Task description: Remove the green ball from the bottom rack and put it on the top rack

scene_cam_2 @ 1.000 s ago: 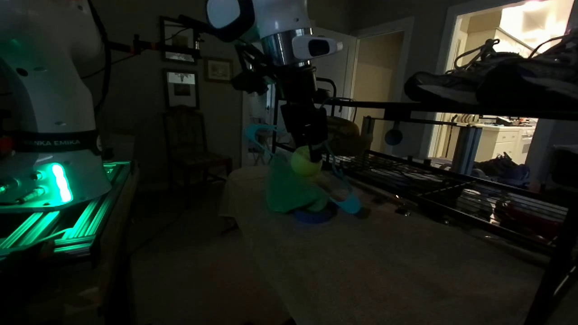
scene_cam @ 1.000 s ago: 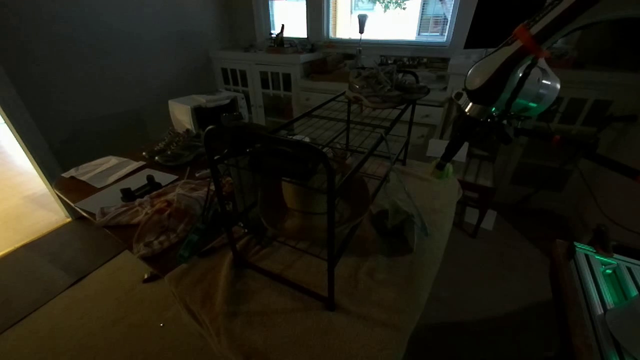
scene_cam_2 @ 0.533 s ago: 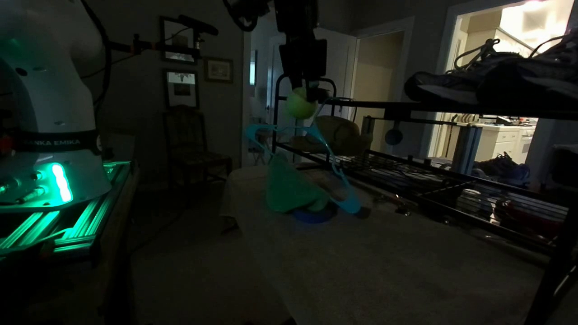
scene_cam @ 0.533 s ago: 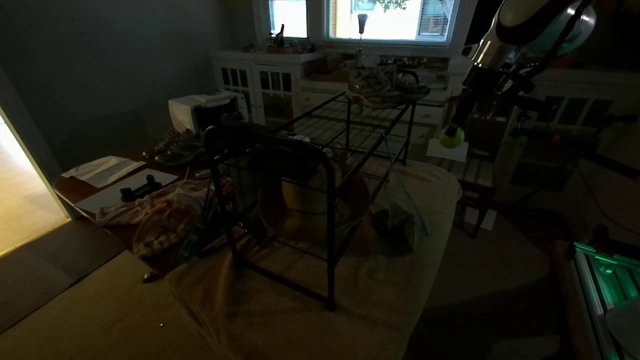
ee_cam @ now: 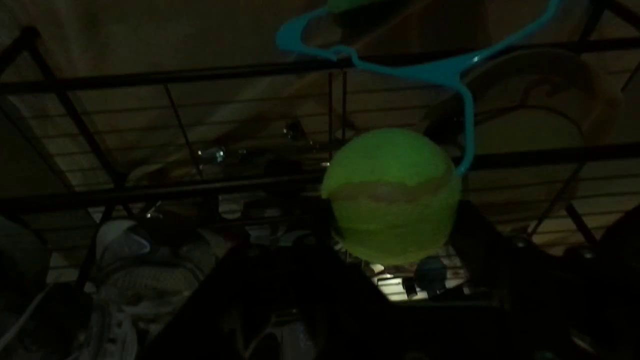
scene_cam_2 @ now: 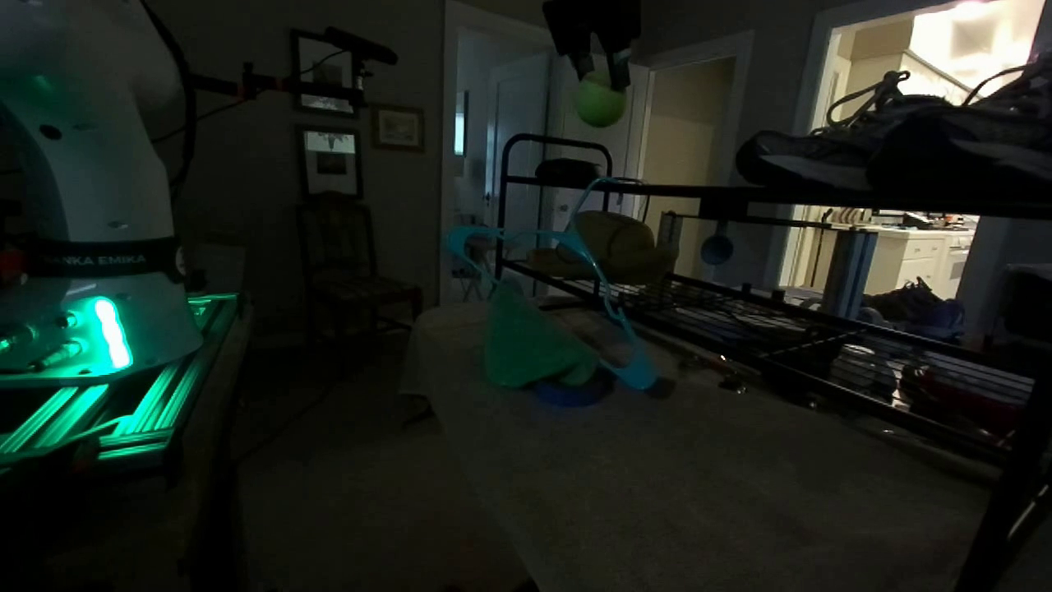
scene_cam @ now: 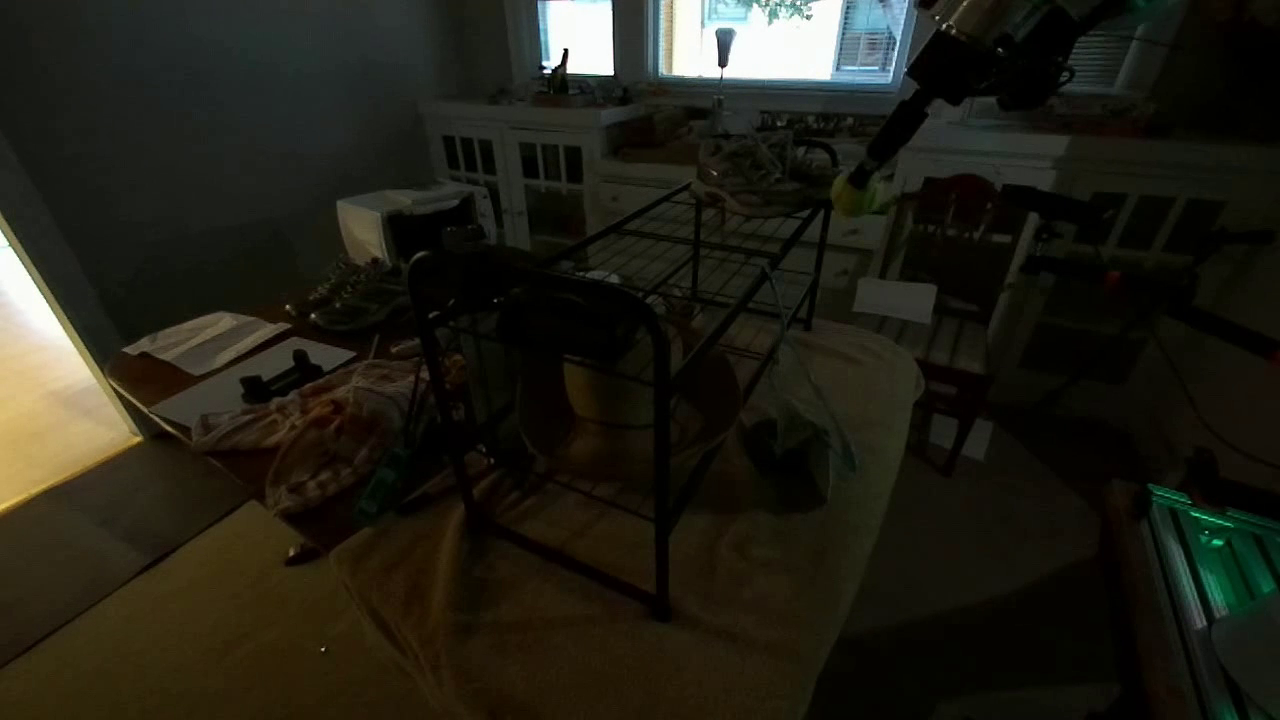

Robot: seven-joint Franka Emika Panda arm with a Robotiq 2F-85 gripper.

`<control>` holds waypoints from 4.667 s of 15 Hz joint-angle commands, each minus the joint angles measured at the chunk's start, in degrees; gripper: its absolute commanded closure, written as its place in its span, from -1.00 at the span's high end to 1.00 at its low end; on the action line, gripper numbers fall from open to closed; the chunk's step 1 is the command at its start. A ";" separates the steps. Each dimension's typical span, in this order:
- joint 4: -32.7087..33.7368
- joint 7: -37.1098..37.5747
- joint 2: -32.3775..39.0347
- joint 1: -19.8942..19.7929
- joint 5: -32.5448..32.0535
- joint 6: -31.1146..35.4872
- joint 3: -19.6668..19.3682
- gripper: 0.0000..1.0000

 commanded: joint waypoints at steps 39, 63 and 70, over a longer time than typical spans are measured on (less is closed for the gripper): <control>15.36 -48.39 27.87 10.11 48.32 11.40 -4.22 0.72; -9.27 -10.69 3.67 4.39 13.09 24.65 3.12 1.00; -11.79 11.62 -11.95 -0.90 -8.66 1.47 4.60 1.00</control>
